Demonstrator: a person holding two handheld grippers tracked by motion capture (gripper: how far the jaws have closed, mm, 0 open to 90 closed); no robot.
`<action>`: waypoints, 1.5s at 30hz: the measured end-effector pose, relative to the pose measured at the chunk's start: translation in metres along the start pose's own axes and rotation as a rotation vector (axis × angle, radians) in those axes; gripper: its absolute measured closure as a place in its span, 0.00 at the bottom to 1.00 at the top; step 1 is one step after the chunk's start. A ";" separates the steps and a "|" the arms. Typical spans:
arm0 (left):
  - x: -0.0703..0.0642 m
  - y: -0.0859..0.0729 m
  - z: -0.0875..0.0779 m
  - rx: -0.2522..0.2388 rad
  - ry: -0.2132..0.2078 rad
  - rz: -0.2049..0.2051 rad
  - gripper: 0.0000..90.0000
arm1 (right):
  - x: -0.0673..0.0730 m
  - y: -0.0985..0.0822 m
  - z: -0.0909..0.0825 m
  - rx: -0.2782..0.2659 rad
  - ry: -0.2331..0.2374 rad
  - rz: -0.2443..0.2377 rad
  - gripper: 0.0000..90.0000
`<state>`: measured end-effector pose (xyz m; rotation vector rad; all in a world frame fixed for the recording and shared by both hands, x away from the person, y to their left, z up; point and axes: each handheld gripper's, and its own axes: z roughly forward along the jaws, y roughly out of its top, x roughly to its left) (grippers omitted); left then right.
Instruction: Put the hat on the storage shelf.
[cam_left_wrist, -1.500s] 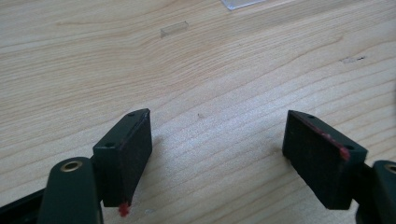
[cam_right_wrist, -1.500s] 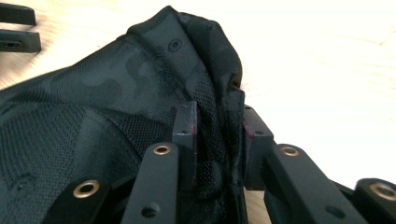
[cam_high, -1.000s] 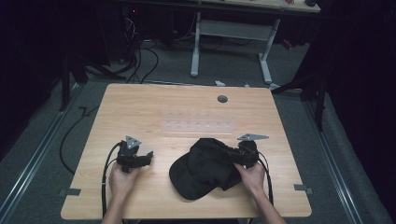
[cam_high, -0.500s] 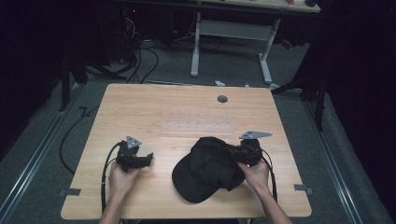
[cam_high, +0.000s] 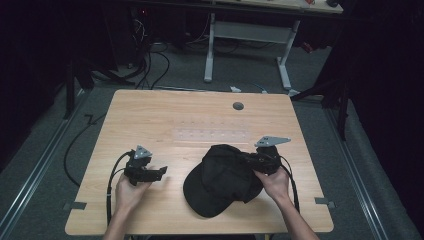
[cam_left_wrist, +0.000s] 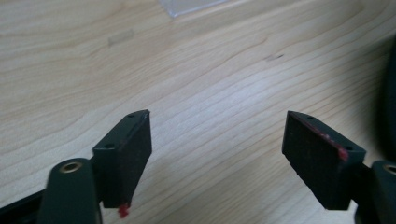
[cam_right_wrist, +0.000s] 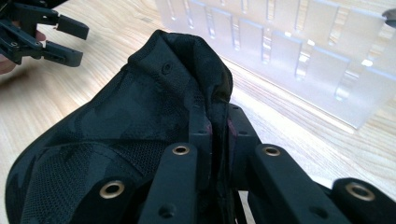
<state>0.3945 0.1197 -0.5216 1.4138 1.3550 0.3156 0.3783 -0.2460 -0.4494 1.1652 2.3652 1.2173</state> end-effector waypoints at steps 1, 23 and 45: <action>-0.005 0.003 -0.003 0.012 -0.024 -0.002 0.28 | 0.000 0.001 -0.001 -0.003 0.004 -0.008 0.93; -0.051 0.027 -0.022 0.045 -0.212 0.043 0.24 | 0.014 0.042 -0.027 -0.068 0.033 -0.173 0.94; -0.100 0.058 -0.011 0.147 -0.379 0.103 0.26 | 0.031 0.071 -0.029 -0.099 0.103 -0.291 0.94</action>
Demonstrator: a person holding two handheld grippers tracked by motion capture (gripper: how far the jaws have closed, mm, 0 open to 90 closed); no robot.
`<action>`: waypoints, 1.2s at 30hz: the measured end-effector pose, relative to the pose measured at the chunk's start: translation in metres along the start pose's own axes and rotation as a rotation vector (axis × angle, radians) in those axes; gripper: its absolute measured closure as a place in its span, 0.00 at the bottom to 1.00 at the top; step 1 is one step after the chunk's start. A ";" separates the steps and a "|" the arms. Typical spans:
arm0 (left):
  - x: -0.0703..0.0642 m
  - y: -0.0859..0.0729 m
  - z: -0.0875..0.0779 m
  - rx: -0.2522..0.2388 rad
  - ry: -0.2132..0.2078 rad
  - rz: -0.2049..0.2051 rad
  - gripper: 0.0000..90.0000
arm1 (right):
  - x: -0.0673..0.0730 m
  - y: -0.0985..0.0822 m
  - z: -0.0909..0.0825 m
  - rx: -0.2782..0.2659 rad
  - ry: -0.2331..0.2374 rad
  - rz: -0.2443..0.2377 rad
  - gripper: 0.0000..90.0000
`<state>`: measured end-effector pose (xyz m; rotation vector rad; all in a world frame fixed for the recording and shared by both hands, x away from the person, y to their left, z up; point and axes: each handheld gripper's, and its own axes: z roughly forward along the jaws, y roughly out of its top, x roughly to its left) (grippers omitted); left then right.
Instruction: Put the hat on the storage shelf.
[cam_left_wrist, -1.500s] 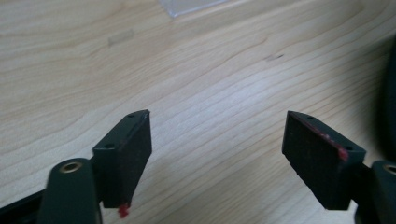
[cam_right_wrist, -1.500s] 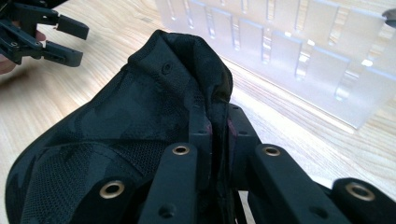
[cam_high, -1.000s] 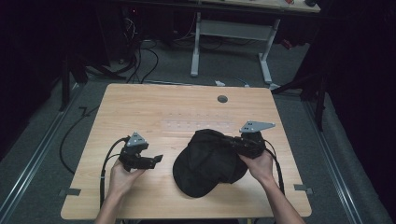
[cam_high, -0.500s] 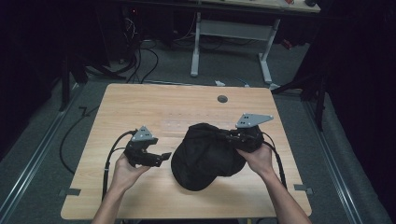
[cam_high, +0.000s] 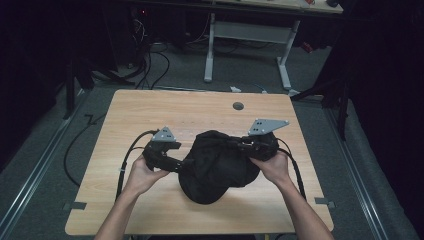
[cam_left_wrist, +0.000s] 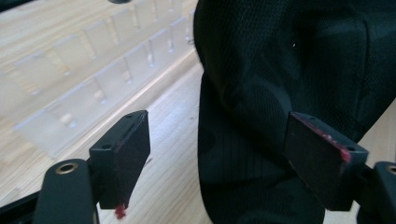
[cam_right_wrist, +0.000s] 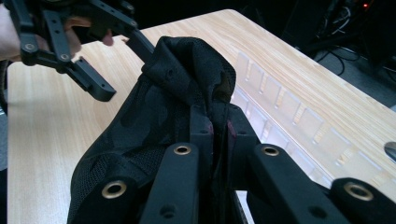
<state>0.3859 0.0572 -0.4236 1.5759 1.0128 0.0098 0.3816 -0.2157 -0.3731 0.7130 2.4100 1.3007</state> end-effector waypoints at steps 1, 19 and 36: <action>-0.001 0.001 0.001 0.006 -0.003 0.001 0.26 | 0.000 0.001 0.001 0.001 0.008 -0.007 0.94; -0.014 0.010 0.012 0.089 -0.044 0.033 0.37 | 0.003 0.022 0.005 -0.035 0.039 -0.067 0.94; -0.011 0.011 0.010 0.127 -0.014 0.041 0.45 | 0.011 0.034 0.014 -0.020 -0.007 -0.129 0.94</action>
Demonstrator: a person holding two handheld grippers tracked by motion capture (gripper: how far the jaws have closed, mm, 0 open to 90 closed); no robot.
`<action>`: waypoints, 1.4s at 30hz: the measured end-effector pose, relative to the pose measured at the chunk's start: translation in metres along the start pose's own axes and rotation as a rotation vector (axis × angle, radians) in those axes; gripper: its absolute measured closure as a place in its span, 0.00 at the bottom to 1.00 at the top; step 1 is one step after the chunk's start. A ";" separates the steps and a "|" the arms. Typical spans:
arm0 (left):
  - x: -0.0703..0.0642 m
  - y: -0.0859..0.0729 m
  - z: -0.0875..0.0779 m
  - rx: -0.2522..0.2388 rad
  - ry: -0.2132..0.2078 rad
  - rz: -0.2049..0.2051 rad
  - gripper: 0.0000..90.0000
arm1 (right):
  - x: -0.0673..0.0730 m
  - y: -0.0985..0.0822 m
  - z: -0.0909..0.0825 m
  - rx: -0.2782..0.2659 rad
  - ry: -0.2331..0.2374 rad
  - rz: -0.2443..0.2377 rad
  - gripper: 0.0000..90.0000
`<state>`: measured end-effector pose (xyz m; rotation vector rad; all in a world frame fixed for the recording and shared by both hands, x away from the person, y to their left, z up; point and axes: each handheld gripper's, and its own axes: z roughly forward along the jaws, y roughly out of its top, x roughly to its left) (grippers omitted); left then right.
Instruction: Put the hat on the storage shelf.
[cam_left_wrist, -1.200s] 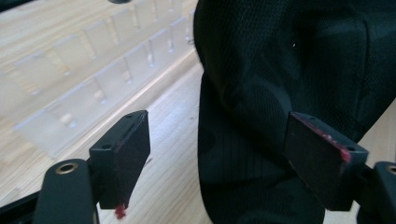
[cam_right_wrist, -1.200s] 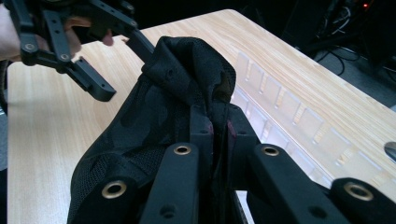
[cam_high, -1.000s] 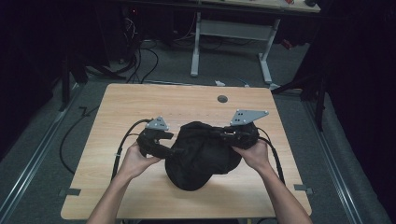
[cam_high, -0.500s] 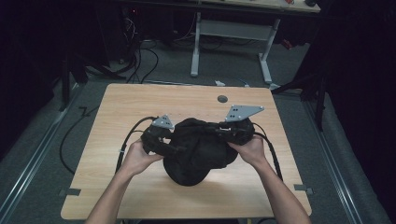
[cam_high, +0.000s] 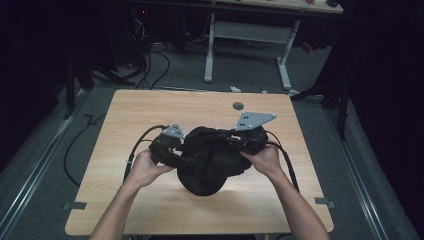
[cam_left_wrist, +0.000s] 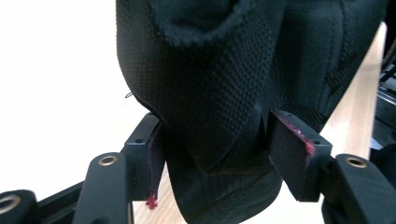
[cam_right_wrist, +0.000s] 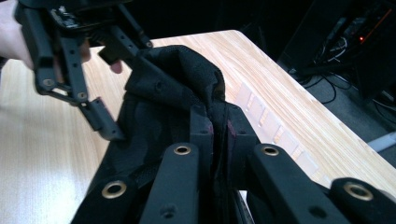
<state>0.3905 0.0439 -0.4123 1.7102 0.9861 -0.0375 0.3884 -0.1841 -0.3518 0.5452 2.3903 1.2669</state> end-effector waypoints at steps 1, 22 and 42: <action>0.001 0.001 0.000 -0.001 0.004 0.007 0.45 | 0.000 0.001 0.000 -0.001 0.006 -0.007 0.94; 0.001 0.008 -0.002 0.011 -0.011 -0.014 0.53 | 0.003 0.008 0.008 0.013 0.012 -0.047 0.94; 0.002 0.007 -0.005 -0.004 0.007 0.017 0.53 | 0.008 0.014 0.010 -0.003 0.031 -0.085 0.94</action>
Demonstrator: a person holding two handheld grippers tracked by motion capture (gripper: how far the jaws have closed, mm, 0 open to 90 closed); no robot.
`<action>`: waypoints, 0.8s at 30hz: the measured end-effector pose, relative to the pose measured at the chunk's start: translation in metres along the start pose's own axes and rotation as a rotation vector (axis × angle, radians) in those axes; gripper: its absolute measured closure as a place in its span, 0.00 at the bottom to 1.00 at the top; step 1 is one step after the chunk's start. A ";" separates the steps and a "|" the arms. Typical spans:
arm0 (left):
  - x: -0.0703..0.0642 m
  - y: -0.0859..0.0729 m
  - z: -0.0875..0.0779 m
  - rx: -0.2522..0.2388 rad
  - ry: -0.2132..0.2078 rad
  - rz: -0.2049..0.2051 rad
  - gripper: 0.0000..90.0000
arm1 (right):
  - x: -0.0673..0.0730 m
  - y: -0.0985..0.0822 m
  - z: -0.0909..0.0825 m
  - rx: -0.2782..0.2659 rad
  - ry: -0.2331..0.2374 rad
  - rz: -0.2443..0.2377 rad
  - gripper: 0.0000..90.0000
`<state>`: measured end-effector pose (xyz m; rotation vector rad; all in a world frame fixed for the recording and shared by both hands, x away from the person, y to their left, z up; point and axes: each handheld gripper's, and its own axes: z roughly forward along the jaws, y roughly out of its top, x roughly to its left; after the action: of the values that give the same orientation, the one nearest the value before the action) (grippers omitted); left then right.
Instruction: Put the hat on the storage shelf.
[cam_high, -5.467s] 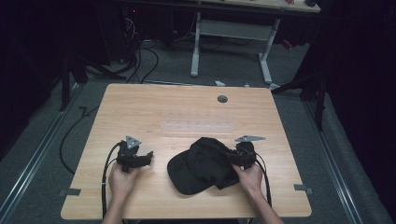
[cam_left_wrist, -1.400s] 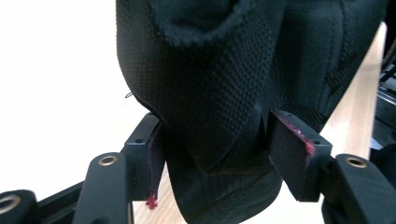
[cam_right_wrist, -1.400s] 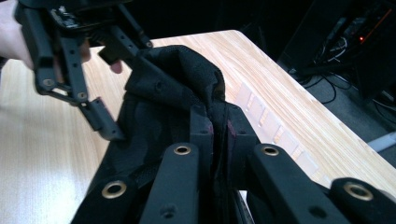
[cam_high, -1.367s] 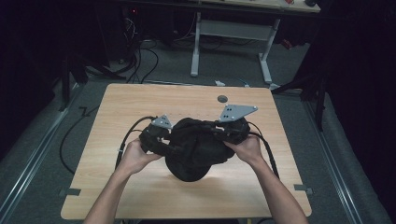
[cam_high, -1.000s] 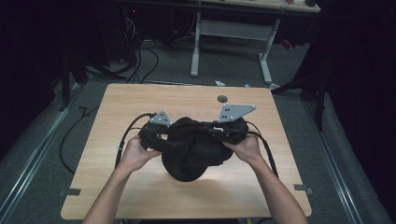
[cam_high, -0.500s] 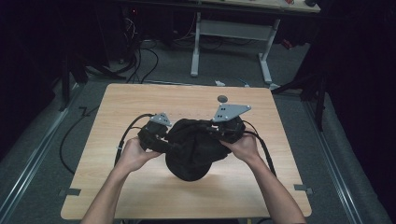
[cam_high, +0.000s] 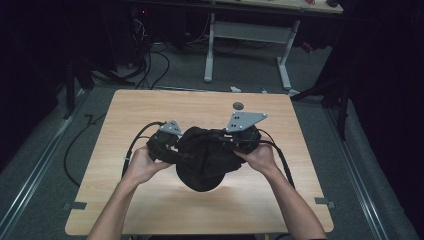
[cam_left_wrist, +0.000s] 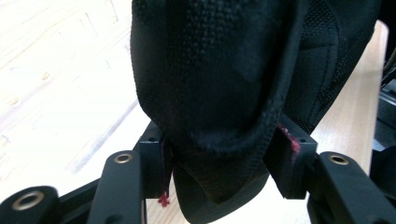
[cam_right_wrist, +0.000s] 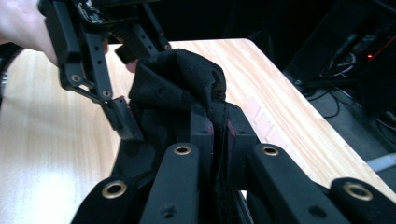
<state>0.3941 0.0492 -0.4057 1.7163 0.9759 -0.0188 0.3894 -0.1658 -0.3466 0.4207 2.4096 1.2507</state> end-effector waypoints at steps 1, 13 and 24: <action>0.001 0.000 0.000 -0.007 0.006 0.013 0.51 | 0.000 0.000 0.000 -0.006 0.014 0.000 0.94; -0.001 0.005 -0.003 0.002 -0.028 0.005 0.54 | 0.003 0.002 0.005 -0.021 0.049 -0.021 0.94; -0.013 0.001 -0.011 0.069 -0.094 0.007 0.87 | -0.002 0.003 0.010 -0.038 0.032 0.013 0.92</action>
<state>0.3818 0.0501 -0.3944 1.7657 0.9090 -0.1295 0.3960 -0.1580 -0.3488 0.4086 2.4093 1.3167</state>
